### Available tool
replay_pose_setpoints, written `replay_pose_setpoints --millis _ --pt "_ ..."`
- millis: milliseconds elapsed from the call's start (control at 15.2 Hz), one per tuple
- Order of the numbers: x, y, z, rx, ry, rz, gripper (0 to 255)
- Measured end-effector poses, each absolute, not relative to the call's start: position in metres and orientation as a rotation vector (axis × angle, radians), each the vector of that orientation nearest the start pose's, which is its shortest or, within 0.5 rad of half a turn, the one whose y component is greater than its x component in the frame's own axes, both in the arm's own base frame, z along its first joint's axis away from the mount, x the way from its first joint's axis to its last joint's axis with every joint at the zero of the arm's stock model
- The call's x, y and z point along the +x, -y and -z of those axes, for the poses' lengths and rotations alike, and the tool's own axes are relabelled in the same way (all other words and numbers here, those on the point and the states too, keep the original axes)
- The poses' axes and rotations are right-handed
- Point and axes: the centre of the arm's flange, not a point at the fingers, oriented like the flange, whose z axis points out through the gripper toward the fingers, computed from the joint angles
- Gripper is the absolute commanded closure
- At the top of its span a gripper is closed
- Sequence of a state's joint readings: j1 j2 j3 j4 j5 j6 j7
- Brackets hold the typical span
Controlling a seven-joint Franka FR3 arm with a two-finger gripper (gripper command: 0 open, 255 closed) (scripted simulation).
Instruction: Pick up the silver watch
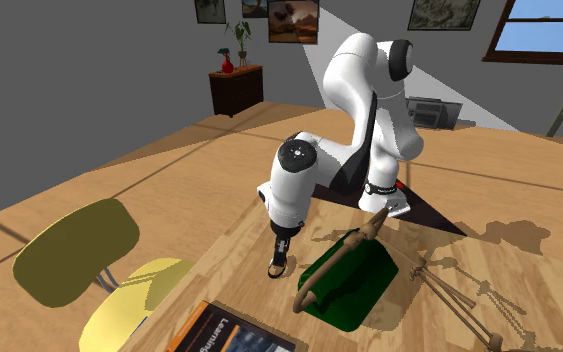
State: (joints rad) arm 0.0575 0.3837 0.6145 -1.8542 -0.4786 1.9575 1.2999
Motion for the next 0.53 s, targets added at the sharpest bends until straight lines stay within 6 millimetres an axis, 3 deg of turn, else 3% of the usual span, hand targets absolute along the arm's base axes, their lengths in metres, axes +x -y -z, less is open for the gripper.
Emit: replay_pose_setpoints --millis 264,330,528 --pt "0.508 -0.337 -0.314 -3.335 -0.702 0.113 0" --pt "0.508 -0.337 -0.312 -3.335 -0.702 0.112 255" --pt "0.508 -0.336 -0.311 -3.335 -0.702 0.113 255"
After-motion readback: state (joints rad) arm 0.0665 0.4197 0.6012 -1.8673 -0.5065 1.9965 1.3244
